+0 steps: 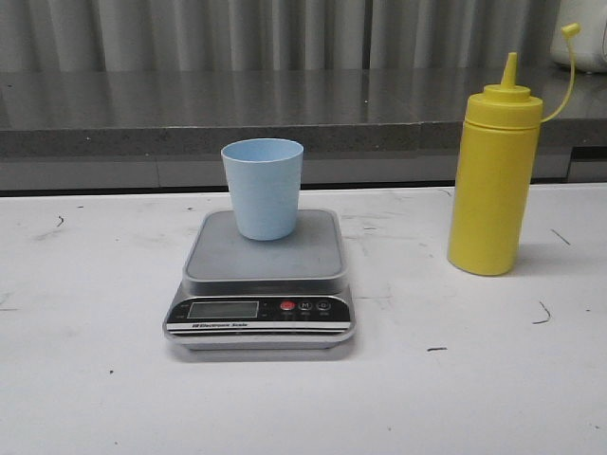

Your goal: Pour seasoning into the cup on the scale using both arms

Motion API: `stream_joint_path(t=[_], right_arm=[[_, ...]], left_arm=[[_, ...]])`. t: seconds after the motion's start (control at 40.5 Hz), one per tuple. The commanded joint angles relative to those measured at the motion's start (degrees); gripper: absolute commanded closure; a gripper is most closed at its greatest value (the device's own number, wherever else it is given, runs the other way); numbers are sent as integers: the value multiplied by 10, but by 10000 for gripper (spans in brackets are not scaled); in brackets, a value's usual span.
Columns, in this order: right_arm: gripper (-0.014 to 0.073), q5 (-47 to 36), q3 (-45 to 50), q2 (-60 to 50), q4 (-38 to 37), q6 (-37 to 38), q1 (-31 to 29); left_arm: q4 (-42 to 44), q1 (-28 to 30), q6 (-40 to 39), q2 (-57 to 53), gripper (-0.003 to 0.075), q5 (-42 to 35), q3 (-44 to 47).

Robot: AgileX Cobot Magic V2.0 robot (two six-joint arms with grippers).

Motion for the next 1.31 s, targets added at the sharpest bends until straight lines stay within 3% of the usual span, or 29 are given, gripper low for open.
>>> stream_joint_path(t=[0.0,0.592,0.691,0.962,1.283], right_arm=[[662,-39,-18,5,-3,-4,0],[662,-42,-13,-2,-7,-4,0],[662,-57,6,-20,4,-4,-26],[661,-271,170,-99,44,-4,-113],[661,-469,338,-215,43,-4,-150]], left_arm=[[-1,1,-4,-13,740,-50,8],[-1,1,-4,-13,740,-50,8],[-1,1,-4,-13,740,-50,8],[-1,1,-4,-13,740,-50,8],[-1,1,-4,-13,740,-50,8]])
